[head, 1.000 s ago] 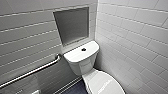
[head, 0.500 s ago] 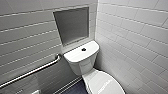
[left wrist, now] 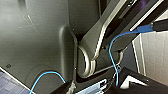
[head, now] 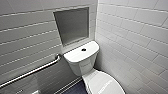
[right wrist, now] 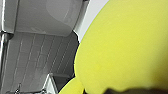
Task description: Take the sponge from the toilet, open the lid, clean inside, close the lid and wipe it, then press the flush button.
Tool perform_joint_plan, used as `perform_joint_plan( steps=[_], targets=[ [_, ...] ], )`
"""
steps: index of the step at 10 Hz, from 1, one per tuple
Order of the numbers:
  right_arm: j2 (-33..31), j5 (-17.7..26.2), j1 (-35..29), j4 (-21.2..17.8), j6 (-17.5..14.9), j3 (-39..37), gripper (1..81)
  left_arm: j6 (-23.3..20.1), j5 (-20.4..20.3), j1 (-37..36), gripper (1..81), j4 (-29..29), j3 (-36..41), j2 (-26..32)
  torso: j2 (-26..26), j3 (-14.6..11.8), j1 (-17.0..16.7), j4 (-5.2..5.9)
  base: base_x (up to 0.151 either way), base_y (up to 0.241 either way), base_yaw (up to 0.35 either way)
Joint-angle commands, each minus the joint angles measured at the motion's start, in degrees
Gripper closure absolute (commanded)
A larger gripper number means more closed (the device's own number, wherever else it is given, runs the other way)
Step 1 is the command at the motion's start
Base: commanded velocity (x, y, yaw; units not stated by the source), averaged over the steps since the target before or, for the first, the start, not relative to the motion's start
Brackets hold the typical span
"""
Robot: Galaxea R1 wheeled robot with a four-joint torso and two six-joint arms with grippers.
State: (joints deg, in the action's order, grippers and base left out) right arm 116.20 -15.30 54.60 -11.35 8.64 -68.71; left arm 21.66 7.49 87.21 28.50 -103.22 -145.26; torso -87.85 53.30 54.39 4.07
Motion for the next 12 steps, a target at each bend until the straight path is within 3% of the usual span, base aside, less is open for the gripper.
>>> perform_joint_plan(
  steps=[1,2,4,7,8,10,12],
  targets=[
    [-1.74,10.45,-13.31,-5.43,-0.12,1.05,81.1,-0.31,3.58,0.29,1.0,-0.02,1.17,0.93,0.24,0.0,-0.13,0.0,0.0,0.0,0.0],
    [-0.07,11.95,-16.21,-6.83,-0.12,-0.36,81.1,-0.31,3.59,0.38,1.0,-0.38,1.09,0.85,-0.78,2.77,0.41,0.0,0.0,0.0,0.0],
    [3.26,15.11,-22.2,-9.38,-0.12,-3.25,81.1,-0.22,3.5,0.9,1.0,-0.55,-0.49,-0.12,-1.59,3.85,0.83,0.0,0.0,0.0,0.0],
    [10.12,18.81,-28.52,-12.55,-0.03,-10.29,81.1,-0.31,3.5,1.51,1.0,-0.55,-3.92,-2.49,-1.68,8.05,0.92,0.0,0.0,0.0,0.0],
    [11.97,19.61,-30.02,-13.52,-0.03,-13.28,81.1,-0.3,3.5,1.61,1.0,-0.64,-4.36,-2.67,-1.68,6.14,0.92,0.0,0.0,0.0,0.0],
    [16.26,19.95,-31.87,-14.75,1.1,-19.92,81.1,-0.22,3.41,1.78,1.0,-0.64,-4.53,-2.75,-1.66,7.39,0.94,0.0,0.0,0.0,0.0],
    [23.29,19.87,-32.58,-15.98,4.53,-28.81,81.1,-0.22,3.41,2.05,1.0,-0.73,-5.33,-3.19,-1.66,7.47,0.96,0.0,0.0,0.0,0.0]
  ],
)
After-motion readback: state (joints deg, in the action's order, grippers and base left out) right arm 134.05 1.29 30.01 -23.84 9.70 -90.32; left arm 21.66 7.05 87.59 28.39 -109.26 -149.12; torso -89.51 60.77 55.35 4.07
